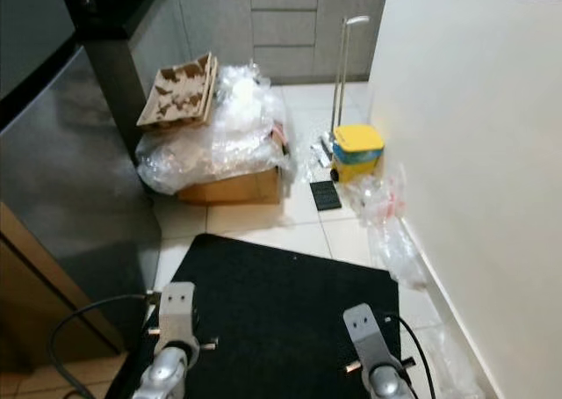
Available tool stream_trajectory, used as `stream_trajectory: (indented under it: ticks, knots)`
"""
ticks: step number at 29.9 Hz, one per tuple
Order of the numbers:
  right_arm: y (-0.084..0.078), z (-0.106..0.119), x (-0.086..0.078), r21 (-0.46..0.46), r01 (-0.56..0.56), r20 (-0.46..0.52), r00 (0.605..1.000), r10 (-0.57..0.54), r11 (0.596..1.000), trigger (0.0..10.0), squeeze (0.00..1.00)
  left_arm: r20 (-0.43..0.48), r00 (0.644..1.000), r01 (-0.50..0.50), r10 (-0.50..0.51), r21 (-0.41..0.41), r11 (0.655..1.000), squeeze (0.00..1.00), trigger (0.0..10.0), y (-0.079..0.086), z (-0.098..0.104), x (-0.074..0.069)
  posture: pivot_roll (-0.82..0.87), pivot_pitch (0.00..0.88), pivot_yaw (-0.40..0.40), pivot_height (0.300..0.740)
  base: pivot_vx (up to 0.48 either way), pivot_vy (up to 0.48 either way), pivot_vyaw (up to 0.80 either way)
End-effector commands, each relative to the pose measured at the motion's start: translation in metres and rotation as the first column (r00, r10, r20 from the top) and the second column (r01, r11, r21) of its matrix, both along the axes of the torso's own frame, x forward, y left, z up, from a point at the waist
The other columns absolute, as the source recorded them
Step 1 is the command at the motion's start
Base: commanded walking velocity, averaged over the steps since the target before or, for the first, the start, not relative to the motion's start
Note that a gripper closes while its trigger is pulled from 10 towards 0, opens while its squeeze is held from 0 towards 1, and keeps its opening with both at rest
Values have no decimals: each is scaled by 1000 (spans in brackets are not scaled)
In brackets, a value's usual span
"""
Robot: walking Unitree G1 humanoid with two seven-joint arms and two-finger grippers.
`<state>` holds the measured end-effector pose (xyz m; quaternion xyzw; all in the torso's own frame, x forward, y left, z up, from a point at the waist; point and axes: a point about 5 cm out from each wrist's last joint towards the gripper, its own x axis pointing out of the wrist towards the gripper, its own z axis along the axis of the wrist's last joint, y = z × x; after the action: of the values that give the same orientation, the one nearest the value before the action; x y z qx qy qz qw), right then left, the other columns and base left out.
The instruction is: Restocking fridge
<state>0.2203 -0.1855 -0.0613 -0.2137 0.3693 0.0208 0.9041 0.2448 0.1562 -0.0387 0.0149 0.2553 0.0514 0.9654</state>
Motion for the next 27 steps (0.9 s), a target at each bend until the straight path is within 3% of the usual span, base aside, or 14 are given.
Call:
stream_trajectory:
  ticks: [1, 10, 15, 19, 27]
  knots:
    - [-3, 0, 0, -5, -3, -6, 1000, 3, 1000, 10000, 0, -12, 1000, 5, -5, 20, 1000, 0, 10000, 1, -2, -2, -75, 0, -30, 740, 0, 0, 0]
    - [-4, 7, 10, 3, 33, 30, 999, -33, 999, 10000, 0, -7, 999, 45, -45, 44, 998, 0, 10000, 3, 0, 0, -46, 0, 15, 740, 0, 0, 0]
    - [0, 3, 4, 18, 16, 21, 1000, -16, 1000, 10000, 0, 30, 999, 30, -32, 39, 999, 0, 10000, 5, 5, 4, -36, 20, -31, 740, 0, 0, 0]
    - [-3, -4, -8, -8, -32, -25, 999, 32, 999, 10000, 0, -1, 1000, 11, -11, 21, 1000, 0, 10000, -2, -3, -6, -58, 0, -76, 740, 0, 0, 0]
    - [-5, 1, 0, -25, -57, -14, 998, 57, 998, 10000, 0, -8, 1000, 30, -30, 2, 1000, 0, 10000, -14, -6, -9, -109, 0, -78, 740, 0, 0, 0]
